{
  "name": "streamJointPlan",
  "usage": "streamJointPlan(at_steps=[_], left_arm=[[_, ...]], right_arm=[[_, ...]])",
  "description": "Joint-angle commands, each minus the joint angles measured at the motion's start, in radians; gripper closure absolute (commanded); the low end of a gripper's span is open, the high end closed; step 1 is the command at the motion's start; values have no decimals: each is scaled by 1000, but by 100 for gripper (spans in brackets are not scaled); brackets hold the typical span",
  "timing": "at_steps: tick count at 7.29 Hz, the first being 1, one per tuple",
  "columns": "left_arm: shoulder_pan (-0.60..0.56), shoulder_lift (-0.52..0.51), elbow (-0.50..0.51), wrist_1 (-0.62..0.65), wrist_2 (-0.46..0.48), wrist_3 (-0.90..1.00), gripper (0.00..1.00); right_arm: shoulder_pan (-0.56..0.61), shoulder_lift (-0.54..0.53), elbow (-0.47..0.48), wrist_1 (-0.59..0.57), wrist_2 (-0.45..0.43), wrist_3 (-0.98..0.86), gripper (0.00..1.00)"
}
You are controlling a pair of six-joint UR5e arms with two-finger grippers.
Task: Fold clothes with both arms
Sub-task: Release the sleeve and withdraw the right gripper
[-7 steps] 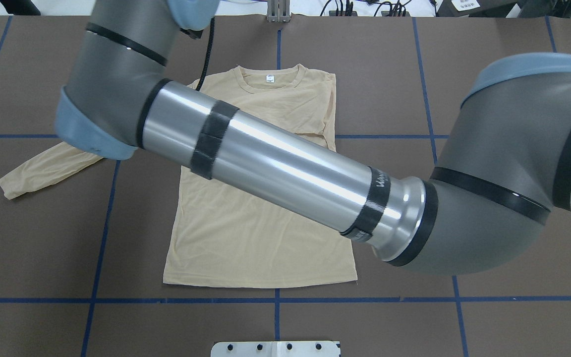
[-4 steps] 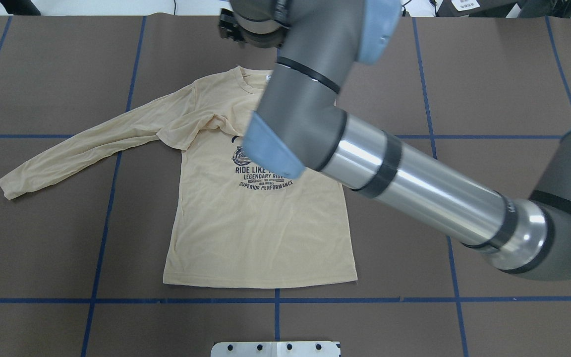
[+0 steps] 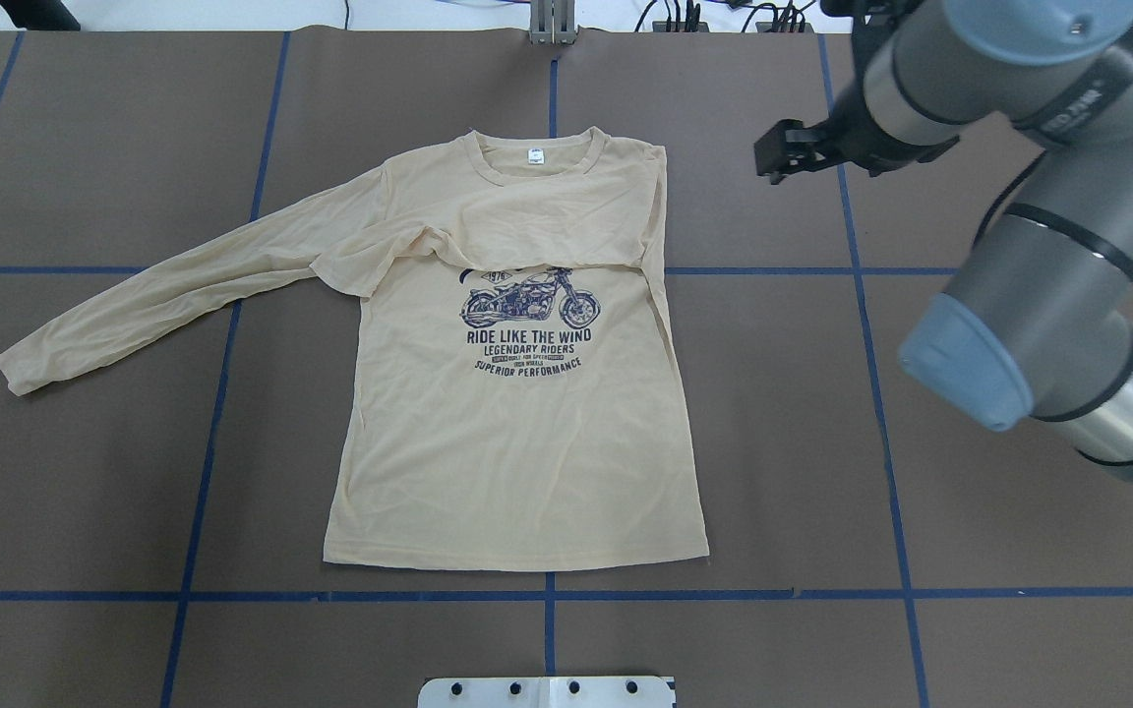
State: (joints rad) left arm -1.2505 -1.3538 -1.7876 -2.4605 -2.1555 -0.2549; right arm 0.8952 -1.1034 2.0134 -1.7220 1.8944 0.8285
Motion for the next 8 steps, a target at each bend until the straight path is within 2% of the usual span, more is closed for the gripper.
streamJointPlan(at_steps=[1, 2, 3, 5, 8], left_arm=[[127, 4, 98, -191, 98, -211, 0], [193, 4, 103, -196, 144, -280, 0], [238, 4, 106, -196, 179, -299, 0], [313, 4, 161, -225, 239, -303, 1], [379, -8, 223, -261, 262, -303, 11]], right_arm=[[97, -293, 56, 234, 104, -140, 1], [164, -422, 27, 406, 188, -197, 1], [223, -484, 2, 447, 263, -263, 1], [245, -510, 2, 447, 267, -296, 0], [243, -512, 1, 447, 264, -298, 0]])
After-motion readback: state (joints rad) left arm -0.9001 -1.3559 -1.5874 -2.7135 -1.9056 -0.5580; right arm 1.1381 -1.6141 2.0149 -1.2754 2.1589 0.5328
